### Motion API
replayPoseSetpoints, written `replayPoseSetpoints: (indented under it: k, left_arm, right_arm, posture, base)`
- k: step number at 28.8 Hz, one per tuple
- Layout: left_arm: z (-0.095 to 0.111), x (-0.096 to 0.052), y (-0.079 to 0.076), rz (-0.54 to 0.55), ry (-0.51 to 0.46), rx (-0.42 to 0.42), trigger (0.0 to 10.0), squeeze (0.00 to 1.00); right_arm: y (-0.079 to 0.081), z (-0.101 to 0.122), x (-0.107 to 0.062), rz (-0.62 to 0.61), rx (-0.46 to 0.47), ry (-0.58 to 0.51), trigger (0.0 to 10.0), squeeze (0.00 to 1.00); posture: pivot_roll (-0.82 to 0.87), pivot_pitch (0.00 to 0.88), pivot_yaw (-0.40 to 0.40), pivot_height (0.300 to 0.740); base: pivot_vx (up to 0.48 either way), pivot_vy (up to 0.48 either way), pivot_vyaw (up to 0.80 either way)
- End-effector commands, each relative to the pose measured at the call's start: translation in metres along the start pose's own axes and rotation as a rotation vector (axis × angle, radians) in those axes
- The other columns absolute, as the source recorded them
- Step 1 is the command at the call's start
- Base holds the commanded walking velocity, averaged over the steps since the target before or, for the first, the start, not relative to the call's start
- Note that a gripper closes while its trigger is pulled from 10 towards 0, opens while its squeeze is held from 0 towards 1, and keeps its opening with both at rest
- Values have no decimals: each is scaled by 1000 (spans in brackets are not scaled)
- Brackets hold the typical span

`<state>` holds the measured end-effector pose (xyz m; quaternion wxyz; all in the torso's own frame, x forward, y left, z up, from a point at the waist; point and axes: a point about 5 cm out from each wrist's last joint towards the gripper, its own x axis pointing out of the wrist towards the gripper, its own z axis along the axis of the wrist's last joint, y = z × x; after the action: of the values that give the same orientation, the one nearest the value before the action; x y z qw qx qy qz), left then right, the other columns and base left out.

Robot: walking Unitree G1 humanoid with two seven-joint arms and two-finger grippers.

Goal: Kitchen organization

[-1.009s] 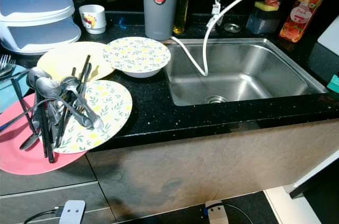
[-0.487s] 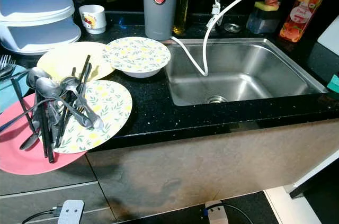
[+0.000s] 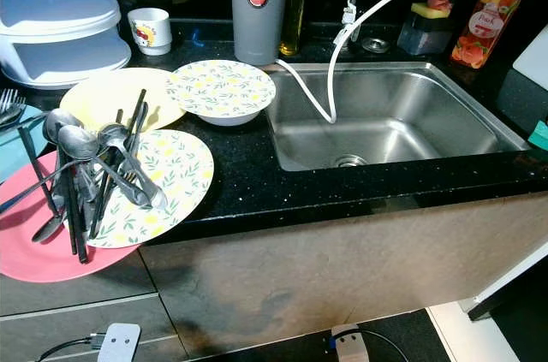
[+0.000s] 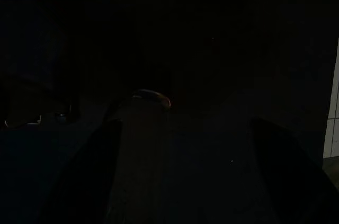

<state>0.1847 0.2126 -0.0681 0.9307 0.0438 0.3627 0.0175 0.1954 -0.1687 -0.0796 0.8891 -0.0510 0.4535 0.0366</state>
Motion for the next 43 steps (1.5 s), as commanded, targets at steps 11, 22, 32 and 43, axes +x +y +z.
replayPoseSetpoints:
  k: [11,22,32,43]
  left_arm:
    - [-9,-4,2,26,25,28,10000,0]
    - [-7,-3,2,70,10,52,10000,0]
    - [-8,-4,1,120,-2,57,10000,0]
    - [-6,-3,2,171,-22,39,10000,0]
  right_arm:
    - [1,-10,-1,6,-12,32,10000,0]
    - [2,-2,0,6,-10,17,10000,0]
    - [2,-10,-1,4,-10,32,10000,0]
    - [1,-8,-1,-1,-3,28,10000,0]
  posture:
    - [68,113,-71,740]
    - [73,117,-67,740]
    - [71,119,-68,740]
    - [66,127,-60,740]
  base:
    - [0,0,0]
    - [0,0,0]
    - [0,0,0]
    - [0,0,0]
